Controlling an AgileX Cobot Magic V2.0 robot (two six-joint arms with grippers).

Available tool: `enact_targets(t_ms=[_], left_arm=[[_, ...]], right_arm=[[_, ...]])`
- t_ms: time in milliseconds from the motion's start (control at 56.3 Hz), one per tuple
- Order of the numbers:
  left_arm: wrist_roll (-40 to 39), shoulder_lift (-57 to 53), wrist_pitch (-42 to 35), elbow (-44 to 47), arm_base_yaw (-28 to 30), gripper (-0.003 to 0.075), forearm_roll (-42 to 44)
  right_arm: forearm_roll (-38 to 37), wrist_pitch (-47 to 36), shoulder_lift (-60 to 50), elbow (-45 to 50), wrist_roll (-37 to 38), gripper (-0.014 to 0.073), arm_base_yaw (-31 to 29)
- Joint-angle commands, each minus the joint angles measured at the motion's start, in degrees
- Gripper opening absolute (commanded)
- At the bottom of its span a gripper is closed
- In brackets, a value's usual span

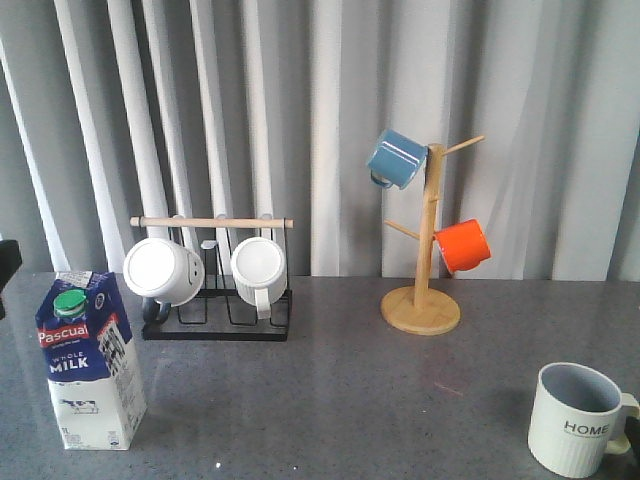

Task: Place milk next to cup
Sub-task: 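Grasp the mug handle with the right gripper and lift it, then carry the mug toward the table center, lower it, open right gripper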

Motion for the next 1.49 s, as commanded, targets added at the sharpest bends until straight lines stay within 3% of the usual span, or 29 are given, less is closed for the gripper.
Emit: enact_targets(t_ms=[0, 160, 444, 568, 710, 781, 923, 1065, 1225, 1474], left_arm=[[-0.04, -0.22, -3.92, -1.85, -0.14, 0.0556, -0.22], [-0.04, -0.22, -3.92, -1.85, -0.14, 0.0556, -0.22], [-0.04, -0.22, -3.92, -1.85, -0.14, 0.0556, -0.22], [-0.04, -0.22, -3.92, -1.85, -0.14, 0.0556, -0.22], [-0.04, -0.22, -3.92, -1.85, -0.14, 0.0556, -0.22], [-0.04, -0.22, -3.92, -1.85, -0.14, 0.0556, -0.22], [-0.04, -0.22, -3.87, -1.85, -0.14, 0.0556, -0.22], [-0.04, -0.22, -3.87, -1.85, -0.14, 0.0556, -0.22], [-0.04, -0.22, -3.87, -1.85, -0.14, 0.0556, -0.22], [-0.04, -0.22, -3.87, -1.85, -0.14, 0.0556, -0.22]], right_arm=[[-0.10, -3.64, -0.97, -1.37, -0.04, 0.0537, -0.19], [-0.58, -4.08, 0.40, -2.13, 0.32, 0.0537, -0.14], [-3.51, -4.08, 3.75, -6.08, 7.28, 0.0505, -0.07], [-6.13, -4.08, 5.01, -7.40, 7.48, 0.0386, -0.07], [-7.77, -5.52, 5.31, -7.47, 8.41, 0.0142, -0.07], [-7.77, -7.79, 5.31, -7.80, 12.78, -0.0002, -0.07], [-10.21, -12.10, 5.31, -9.58, 19.80, -0.0006, 0.89], [-10.09, -12.22, 5.31, -10.06, 20.11, -0.0006, 6.46], [0.69, -9.08, 5.31, -10.14, 15.86, -0.0004, 18.21], [34.62, 4.48, 5.31, -17.64, -1.90, -0.0004, 39.40]])
